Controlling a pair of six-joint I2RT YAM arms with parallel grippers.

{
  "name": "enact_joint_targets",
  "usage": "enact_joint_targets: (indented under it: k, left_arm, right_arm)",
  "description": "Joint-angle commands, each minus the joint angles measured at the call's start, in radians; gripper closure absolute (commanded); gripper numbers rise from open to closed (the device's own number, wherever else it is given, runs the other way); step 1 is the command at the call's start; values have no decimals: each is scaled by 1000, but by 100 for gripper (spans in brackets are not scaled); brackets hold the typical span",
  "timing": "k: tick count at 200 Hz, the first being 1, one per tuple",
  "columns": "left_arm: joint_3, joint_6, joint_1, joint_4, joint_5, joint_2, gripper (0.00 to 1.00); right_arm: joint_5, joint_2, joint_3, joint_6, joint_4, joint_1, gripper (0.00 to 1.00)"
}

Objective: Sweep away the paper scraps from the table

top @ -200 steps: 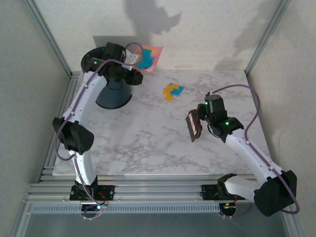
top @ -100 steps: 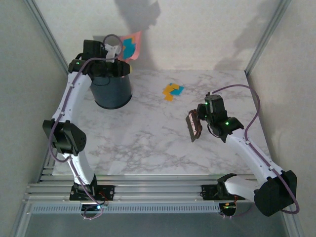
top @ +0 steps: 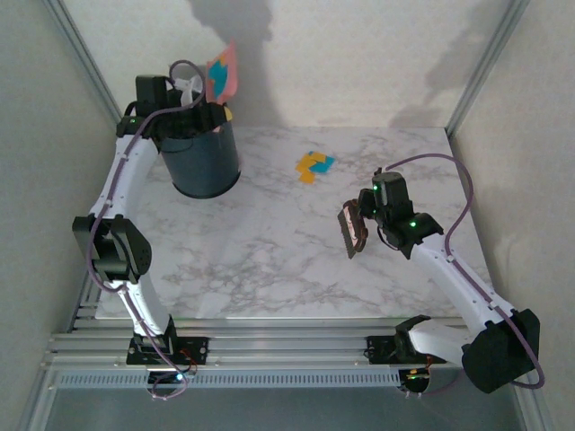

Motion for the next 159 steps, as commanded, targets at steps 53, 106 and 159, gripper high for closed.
enact_joint_targets:
  k: [53, 106, 159]
  left_arm:
    - [-61, -291, 14, 294, 70, 22, 100]
    - [-154, -460, 14, 466, 26, 13, 100]
    - [-261, -599, 15, 639, 2, 4, 100]
  right_arm:
    - [-14, 9, 31, 5, -3, -6, 100]
    - [-16, 9, 32, 5, -4, -5, 100]
    - [-14, 13, 36, 1, -9, -5, 100]
